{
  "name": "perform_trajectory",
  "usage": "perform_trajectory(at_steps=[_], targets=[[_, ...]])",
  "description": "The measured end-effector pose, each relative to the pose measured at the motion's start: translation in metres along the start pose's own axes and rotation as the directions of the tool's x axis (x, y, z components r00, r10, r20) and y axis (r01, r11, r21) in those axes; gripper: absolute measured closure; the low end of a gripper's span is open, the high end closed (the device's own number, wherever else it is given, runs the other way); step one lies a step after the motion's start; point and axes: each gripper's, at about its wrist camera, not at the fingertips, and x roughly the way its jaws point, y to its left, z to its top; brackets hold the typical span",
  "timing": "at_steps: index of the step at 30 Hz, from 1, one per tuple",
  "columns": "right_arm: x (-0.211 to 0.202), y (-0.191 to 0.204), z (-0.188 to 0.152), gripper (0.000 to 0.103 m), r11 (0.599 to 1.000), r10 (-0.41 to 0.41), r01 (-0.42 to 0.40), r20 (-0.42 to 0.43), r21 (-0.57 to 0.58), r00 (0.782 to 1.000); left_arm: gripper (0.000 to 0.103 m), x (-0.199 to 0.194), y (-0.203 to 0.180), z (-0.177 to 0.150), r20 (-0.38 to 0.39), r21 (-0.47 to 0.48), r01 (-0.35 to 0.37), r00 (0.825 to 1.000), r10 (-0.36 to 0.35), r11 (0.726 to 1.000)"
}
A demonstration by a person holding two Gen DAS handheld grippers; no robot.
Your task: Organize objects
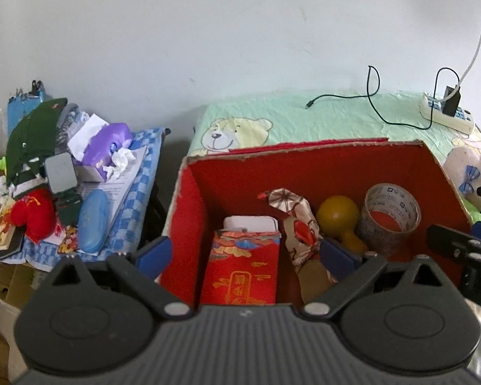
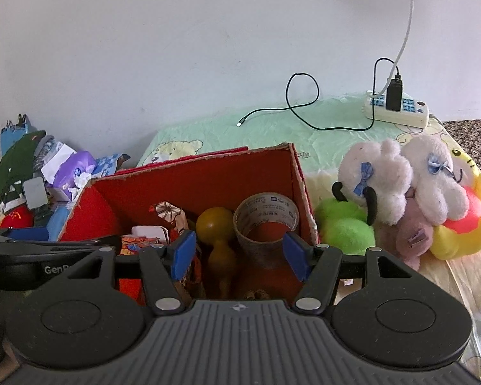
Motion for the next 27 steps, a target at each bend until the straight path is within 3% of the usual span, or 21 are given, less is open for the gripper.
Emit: perform_trajectory(at_steps=[27], targets=[[0.023,0.005,0.006,0.039,0.998,-0.031,0.03,-0.025,-0.048,0.999,0.004,0.026,0.0,0.0,-0.025,-0.003,0.037,0.999,-0.037,0.999]])
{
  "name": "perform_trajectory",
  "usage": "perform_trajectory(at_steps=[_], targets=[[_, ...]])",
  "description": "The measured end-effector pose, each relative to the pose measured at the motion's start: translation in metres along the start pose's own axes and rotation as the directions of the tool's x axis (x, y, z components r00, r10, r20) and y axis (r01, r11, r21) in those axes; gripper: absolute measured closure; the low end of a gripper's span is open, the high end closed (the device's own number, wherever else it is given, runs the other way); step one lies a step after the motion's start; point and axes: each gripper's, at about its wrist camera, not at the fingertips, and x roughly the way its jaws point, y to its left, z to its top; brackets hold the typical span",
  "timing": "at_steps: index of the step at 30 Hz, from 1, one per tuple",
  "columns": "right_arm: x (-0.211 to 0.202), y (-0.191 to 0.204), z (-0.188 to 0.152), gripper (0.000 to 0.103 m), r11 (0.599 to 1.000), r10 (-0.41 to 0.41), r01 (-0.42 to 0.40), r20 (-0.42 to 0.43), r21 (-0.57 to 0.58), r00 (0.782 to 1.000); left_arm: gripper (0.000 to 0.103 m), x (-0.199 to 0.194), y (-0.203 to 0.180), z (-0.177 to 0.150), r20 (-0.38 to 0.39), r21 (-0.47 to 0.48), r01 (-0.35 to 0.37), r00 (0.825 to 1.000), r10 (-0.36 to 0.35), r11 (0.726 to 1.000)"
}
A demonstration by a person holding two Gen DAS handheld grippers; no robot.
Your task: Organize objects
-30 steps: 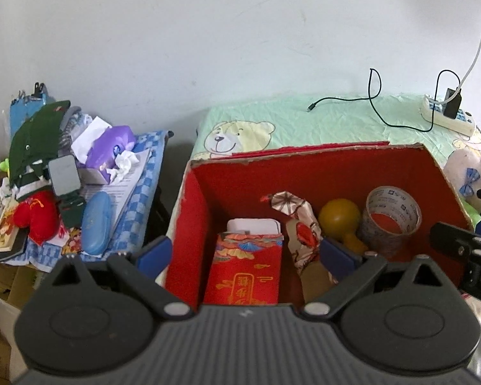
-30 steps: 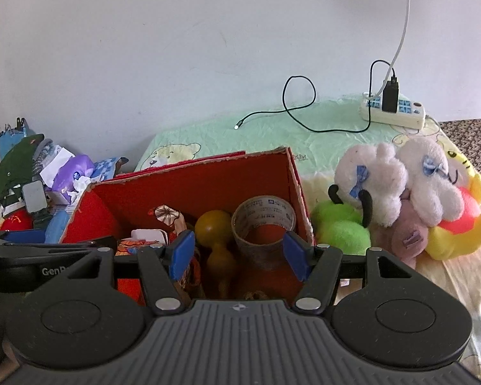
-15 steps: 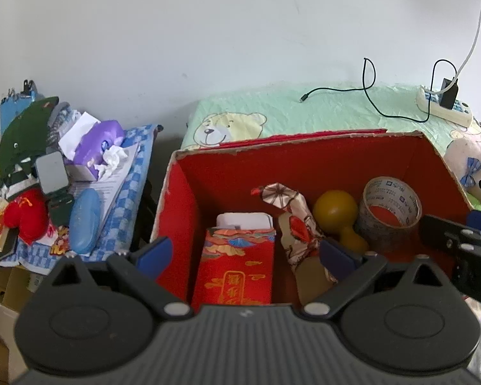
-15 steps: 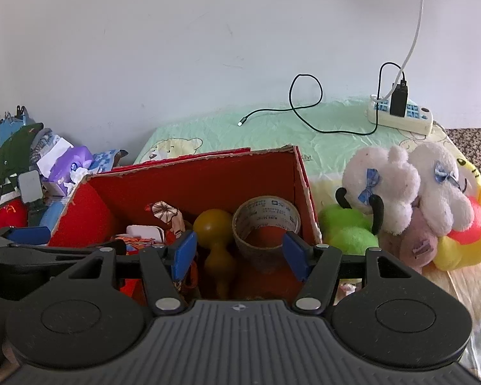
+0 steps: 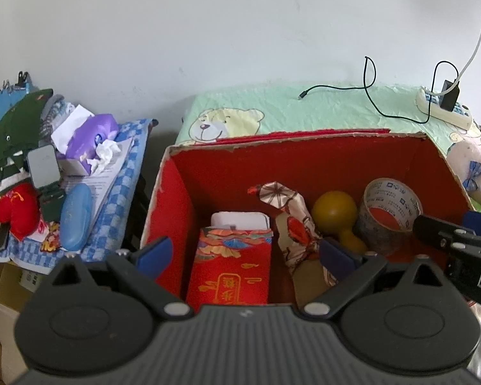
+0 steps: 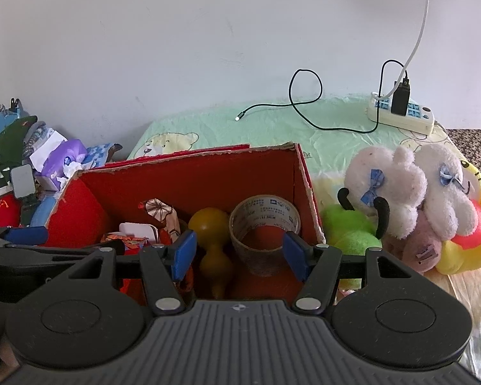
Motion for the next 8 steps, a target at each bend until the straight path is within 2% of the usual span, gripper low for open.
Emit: perform_trajectory(at_steps=[8], targets=[[0.0024,-0.0008,0.0011,0.04,1.0,-0.006,0.006,-0.003,0.005,1.0,0.009,0.0059,-0.0004,-0.0011,-0.009,-0.004,0.009,1.0,-0.009,1.0]])
